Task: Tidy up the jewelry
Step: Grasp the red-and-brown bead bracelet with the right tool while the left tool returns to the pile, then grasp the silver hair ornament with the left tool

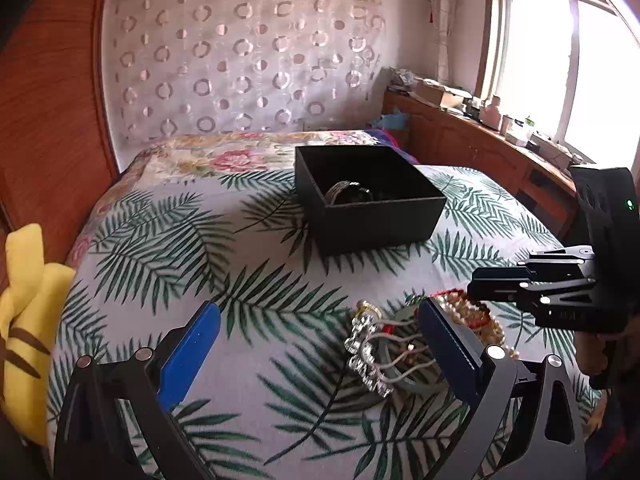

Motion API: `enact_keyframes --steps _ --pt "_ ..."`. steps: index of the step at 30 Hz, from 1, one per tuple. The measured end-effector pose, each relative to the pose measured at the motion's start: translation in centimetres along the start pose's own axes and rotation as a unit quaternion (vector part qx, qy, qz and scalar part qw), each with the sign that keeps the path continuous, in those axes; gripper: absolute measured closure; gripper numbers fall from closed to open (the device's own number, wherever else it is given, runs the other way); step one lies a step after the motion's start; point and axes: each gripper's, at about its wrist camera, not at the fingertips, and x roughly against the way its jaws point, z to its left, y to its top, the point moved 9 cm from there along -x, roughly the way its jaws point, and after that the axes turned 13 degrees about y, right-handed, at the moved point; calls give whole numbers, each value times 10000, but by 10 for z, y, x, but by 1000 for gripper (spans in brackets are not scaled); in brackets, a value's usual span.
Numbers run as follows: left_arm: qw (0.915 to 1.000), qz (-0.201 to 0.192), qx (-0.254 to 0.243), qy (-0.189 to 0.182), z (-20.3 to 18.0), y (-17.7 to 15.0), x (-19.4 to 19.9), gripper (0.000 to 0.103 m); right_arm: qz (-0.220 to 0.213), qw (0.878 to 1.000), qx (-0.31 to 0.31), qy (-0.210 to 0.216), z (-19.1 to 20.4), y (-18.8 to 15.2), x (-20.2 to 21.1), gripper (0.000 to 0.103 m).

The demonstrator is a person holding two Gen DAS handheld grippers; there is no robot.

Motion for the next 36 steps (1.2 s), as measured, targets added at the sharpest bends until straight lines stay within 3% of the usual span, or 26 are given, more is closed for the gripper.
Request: enact_keyframes --steps 7,9,11,23,27,36 --pt "10000 29 34 49 8 -13 7 8 205 9995 -212 96 -2 -5 -12 81" --pt "10000 38 18 63 8 -14 8 8 210 9993 -237 176 -1 -5 -13 94" --pt "10000 52 21 51 10 -17 8 8 181 9996 -181 116 0 -4 -10 95" --pt "9996 288 -40 -52 4 -27 4 8 -709 9971 203 -185 10 26 49 95" --pt "9990 402 -69 -162 -3 -30 2 8 -794 9960 255 -306 5 24 66 95" --pt "9950 747 136 -647 -14 -29 -10 47 -741 9959 90 -520 -3 -19 64 95"
